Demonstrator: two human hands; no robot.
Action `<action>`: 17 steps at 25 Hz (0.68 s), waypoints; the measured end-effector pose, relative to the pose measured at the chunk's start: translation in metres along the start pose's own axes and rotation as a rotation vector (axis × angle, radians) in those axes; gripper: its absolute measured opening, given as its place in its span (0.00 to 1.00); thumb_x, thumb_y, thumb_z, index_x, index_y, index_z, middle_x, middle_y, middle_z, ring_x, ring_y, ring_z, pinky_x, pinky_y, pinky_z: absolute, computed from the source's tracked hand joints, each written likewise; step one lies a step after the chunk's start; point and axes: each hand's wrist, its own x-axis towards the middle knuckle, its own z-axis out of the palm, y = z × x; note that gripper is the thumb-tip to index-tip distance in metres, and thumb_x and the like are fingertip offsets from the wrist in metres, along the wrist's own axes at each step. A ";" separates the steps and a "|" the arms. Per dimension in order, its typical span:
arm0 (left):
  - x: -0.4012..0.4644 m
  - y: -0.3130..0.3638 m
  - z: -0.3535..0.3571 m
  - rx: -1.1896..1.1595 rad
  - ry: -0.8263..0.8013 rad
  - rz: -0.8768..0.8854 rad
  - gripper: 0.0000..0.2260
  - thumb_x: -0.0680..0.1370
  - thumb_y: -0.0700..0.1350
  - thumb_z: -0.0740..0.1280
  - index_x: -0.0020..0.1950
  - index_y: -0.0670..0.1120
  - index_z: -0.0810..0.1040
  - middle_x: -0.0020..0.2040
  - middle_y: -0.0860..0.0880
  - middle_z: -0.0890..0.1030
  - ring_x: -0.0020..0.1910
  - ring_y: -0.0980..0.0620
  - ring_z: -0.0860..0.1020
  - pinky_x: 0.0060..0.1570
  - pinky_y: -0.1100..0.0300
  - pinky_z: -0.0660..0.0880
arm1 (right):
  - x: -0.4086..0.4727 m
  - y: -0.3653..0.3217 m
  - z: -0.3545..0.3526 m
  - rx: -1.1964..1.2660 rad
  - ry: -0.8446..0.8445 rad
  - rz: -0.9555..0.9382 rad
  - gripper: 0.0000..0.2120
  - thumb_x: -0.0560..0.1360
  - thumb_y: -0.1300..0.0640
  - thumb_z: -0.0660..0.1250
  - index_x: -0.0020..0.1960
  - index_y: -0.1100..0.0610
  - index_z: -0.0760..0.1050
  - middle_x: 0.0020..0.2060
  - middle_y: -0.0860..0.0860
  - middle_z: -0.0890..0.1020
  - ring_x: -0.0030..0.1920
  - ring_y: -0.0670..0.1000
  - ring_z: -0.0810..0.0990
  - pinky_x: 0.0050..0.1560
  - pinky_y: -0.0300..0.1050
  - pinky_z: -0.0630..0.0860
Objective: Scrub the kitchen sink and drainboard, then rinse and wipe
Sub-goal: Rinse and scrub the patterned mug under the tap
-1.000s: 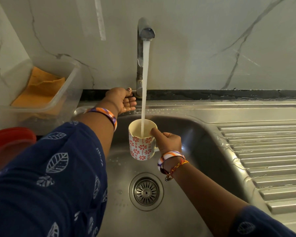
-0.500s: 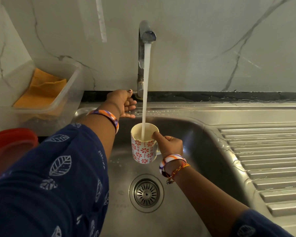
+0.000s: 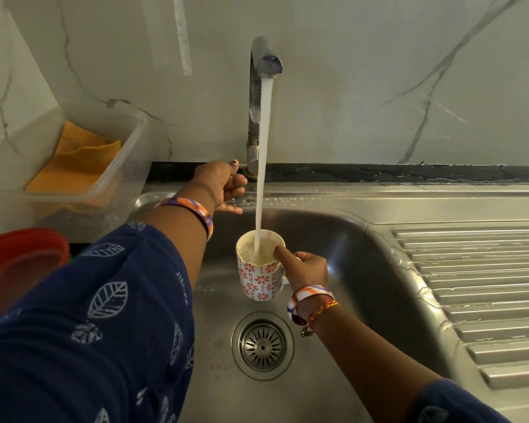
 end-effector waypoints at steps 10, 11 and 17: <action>0.000 -0.001 -0.004 -0.054 -0.031 -0.005 0.07 0.79 0.47 0.64 0.45 0.45 0.76 0.34 0.51 0.77 0.36 0.53 0.77 0.50 0.39 0.72 | 0.005 0.029 0.010 -0.010 0.007 0.085 0.24 0.61 0.41 0.72 0.48 0.58 0.81 0.42 0.52 0.84 0.44 0.52 0.80 0.42 0.43 0.75; 0.000 0.000 -0.003 -0.048 -0.032 0.002 0.07 0.79 0.47 0.64 0.44 0.45 0.76 0.34 0.51 0.77 0.36 0.53 0.77 0.50 0.41 0.72 | 0.005 0.025 0.009 0.005 -0.011 0.075 0.22 0.62 0.43 0.73 0.46 0.59 0.81 0.40 0.53 0.83 0.42 0.52 0.80 0.40 0.42 0.74; 0.014 -0.007 0.004 -0.003 0.024 0.166 0.13 0.81 0.46 0.59 0.38 0.46 0.73 0.17 0.55 0.74 0.30 0.56 0.72 0.33 0.64 0.68 | -0.004 -0.029 -0.001 0.073 -0.079 -0.061 0.18 0.67 0.51 0.72 0.24 0.54 0.70 0.20 0.45 0.72 0.29 0.48 0.70 0.35 0.41 0.67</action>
